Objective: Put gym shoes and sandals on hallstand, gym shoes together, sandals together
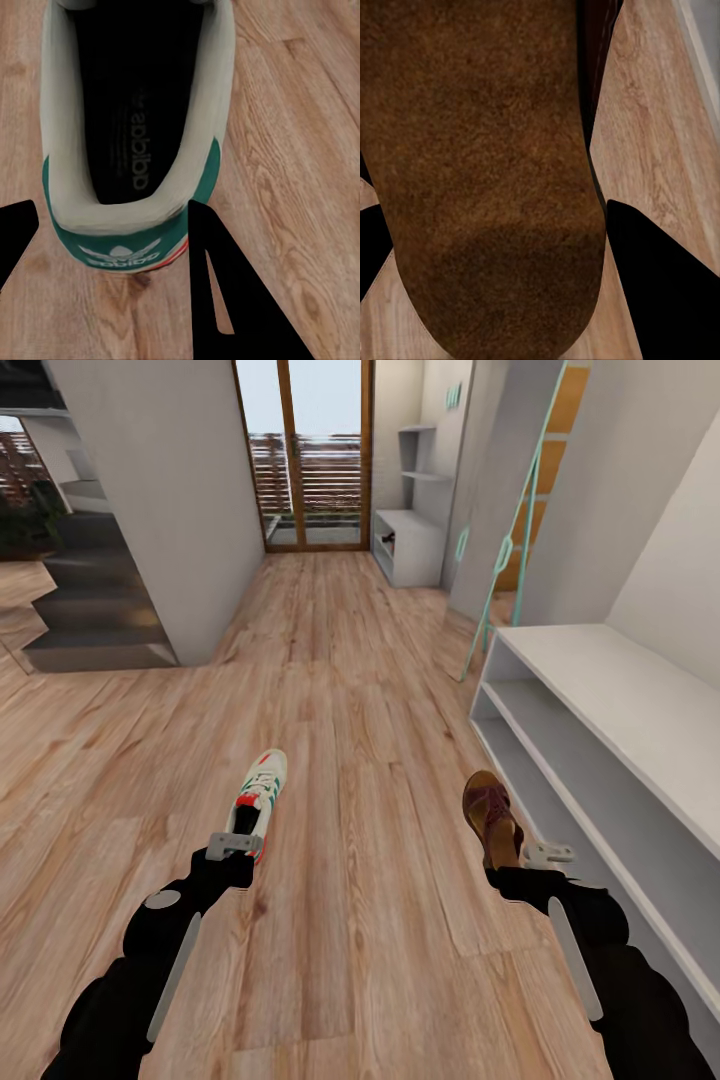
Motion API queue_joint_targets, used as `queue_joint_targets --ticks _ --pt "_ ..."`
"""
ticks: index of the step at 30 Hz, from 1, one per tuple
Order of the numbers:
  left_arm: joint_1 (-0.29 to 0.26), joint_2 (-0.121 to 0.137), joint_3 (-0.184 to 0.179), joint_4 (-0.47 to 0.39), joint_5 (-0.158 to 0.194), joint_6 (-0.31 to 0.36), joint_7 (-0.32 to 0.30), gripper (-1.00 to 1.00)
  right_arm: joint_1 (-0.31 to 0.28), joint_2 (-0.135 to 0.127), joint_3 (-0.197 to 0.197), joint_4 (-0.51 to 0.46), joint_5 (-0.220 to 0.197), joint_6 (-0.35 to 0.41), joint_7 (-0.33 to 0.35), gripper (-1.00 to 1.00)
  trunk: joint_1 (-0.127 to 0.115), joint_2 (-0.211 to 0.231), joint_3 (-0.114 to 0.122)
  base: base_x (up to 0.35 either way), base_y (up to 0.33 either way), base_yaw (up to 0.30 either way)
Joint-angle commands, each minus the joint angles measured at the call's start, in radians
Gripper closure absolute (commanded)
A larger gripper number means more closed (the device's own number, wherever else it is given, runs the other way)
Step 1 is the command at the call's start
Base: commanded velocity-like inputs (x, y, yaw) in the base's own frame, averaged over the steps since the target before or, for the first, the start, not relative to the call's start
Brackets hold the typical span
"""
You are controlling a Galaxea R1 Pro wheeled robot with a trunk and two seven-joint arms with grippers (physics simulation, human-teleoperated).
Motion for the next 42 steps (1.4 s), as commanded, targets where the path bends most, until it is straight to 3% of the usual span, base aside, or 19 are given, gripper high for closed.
queue_joint_targets --ticks 1,42 --pt "-0.001 0.0 0.0 -0.002 -0.008 0.005 -0.006 1.0 -0.001 0.0 0.0 -0.001 -0.008 0.004 -0.001 1.0 0.0 0.0 -0.001 0.333 0.0 0.0" --pt "0.001 0.0 0.0 0.0 -0.008 0.005 -0.006 1.0 -0.001 0.001 0.001 -0.001 -0.008 0.004 -0.002 1.0 0.0 0.0 -0.007 0.333 0.0 0.024"
